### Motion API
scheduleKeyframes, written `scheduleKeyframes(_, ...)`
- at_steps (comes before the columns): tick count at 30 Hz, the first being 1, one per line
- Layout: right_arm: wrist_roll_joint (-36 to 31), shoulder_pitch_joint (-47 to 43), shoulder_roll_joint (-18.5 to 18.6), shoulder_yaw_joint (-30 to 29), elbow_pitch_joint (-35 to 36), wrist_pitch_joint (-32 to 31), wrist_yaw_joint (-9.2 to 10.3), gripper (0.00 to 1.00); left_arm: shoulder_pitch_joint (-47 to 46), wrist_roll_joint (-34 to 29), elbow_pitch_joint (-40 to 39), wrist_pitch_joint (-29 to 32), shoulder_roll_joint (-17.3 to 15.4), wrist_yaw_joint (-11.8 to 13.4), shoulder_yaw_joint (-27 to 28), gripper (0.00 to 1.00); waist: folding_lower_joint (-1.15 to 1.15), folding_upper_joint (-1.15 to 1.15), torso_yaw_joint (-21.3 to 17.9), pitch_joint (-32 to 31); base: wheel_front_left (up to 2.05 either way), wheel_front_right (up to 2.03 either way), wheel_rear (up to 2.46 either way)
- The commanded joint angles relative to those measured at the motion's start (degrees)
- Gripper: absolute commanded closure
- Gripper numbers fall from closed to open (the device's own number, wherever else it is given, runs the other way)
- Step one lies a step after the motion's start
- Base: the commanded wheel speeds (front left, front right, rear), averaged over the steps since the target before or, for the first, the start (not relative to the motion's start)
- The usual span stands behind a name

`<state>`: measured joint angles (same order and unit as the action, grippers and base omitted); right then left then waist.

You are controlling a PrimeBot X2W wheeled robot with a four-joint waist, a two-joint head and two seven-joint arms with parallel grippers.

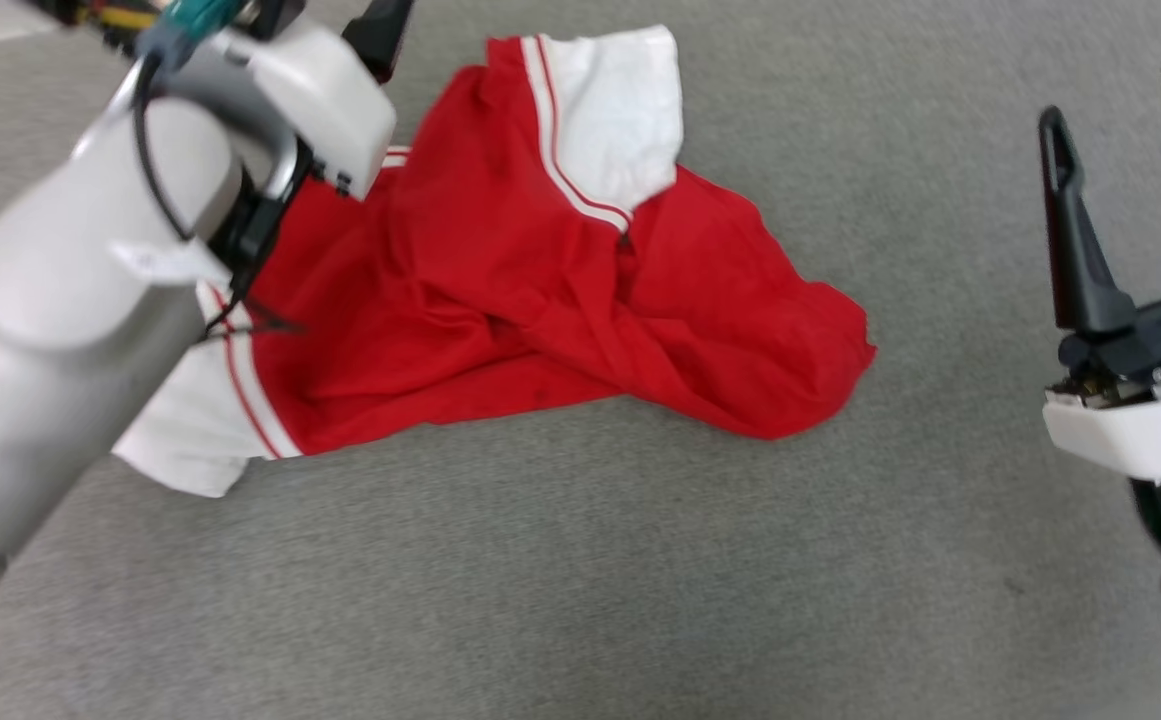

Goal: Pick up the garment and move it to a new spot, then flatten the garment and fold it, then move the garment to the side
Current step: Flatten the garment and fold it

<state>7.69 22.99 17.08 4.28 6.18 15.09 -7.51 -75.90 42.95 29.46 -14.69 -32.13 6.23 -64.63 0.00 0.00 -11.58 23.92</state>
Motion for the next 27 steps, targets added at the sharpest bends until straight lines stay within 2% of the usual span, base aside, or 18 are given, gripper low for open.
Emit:
scheduleKeyframes(1,1.0,2.7,2.7,2.4,-0.7,-0.9,0.04,0.00,4.5,-1.0,-4.7,-0.5,-1.3,4.7,4.0,0.00,0.00,0.00,2.9,-2.9,0.00,0.00,0.00)
scheduleKeyframes(5,4.5,7.6,8.4,8.9,-1.3,-7.0,0.04,0.00,16.1,-4.7,-16.3,-0.5,-4.3,13.5,14.8,0.00,0.00,0.00,4.7,-4.2,0.00,0.00,0.00)
scheduleKeyframes(7,6.8,10.5,11.2,12.5,-1.4,-10.8,0.04,0.00,22.4,-6.7,-21.0,-0.6,-4.9,16.9,20.1,0.00,0.00,0.00,5.5,-4.7,0.00,0.00,0.00)
scheduleKeyframes(9,9.5,13.3,13.7,15.8,-1.9,-15.0,0.04,0.00,28.6,-9.0,-24.5,-0.6,-5.1,19.0,24.7,0.00,0.00,0.00,6.5,-5.0,0.00,0.00,0.00)
scheduleKeyframes(10,9.5,13.3,13.7,15.8,-1.9,-15.0,0.04,0.00,28.6,-9.0,-24.5,-0.6,-5.1,19.0,24.7,0.00,0.00,0.00,6.5,-5.0,0.00,0.00,0.00)
scheduleKeyframes(14,15.1,20.1,16.7,20.7,-4.1,-24.3,0.04,0.00,39.2,-12.4,-28.7,-0.6,-3.8,20.9,32.9,0.00,0.00,0.00,8.0,-4.9,0.00,0.00,0.00)
scheduleKeyframes(17,19.2,26.3,18.3,24.6,-7.3,-31.8,0.04,0.00,45.7,-15.4,-31.7,-0.6,-1.4,21.6,38.3,0.00,0.00,0.00,9.4,-4.1,0.00,0.00,0.00)
scheduleKeyframes(22,24.7,36.1,18.6,29.5,-15.8,-43.1,0.04,0.00,52.5,-19.9,-34.9,-0.6,3.1,19.9,44.7,0.00,0.00,0.00,12.4,-0.9,0.00,0.00,0.00)
scheduleKeyframes(27,30.2,44.1,17.5,32.2,-24.7,-55.3,0.04,0.00,55.1,-23.4,-37.2,-0.6,8.4,17.5,50.3,0.00,0.00,0.00,15.3,3.5,0.00,0.00,0.00)
